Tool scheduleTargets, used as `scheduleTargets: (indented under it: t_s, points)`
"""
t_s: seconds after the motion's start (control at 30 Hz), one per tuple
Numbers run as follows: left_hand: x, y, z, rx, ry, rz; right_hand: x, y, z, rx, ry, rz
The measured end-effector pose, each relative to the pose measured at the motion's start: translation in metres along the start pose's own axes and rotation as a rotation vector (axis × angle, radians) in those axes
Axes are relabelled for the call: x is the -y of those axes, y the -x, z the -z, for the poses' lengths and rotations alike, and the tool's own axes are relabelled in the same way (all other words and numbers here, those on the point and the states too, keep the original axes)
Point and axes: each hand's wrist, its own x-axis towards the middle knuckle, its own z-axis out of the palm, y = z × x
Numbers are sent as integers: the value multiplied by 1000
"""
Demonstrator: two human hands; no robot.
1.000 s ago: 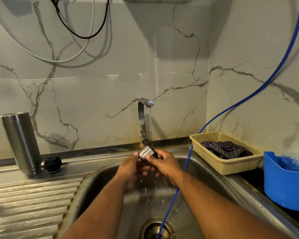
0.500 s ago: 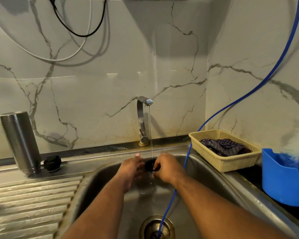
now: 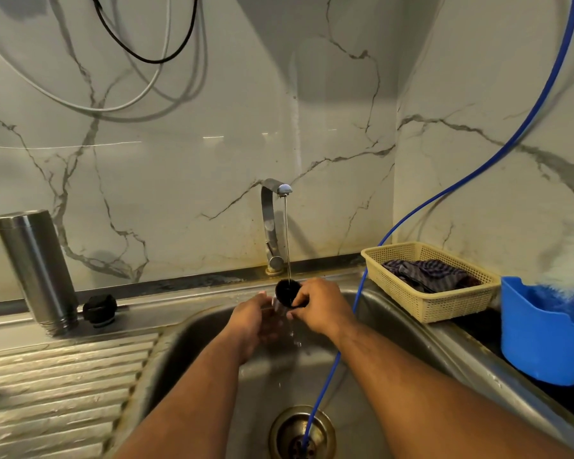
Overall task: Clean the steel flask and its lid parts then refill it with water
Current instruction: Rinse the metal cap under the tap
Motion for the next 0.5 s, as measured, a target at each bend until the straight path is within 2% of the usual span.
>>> scheduleTargets:
  t_s: [0.07, 0.17, 0.27, 0.37, 0.43, 0.5]
  points:
    - [1, -2, 0, -2, -5, -4, 3, 1, 2, 28, -5, 1]
    - [1, -3, 0, -1, 27, 8, 4, -1, 3, -27, -82, 55]
    - [3, -2, 0, 26, 47, 6, 6, -2, 1, 6, -114, 23]
    - [-3, 1, -2, 57, 96, -38, 3, -2, 2, 19, -301, -67]
    - [-7, 4, -3, 91, 76, -101, 2, 4, 3, 143, -531, -196]
    - [-5, 4, -3, 112, -56, -193, 2, 9, 5, 272, -724, -317]
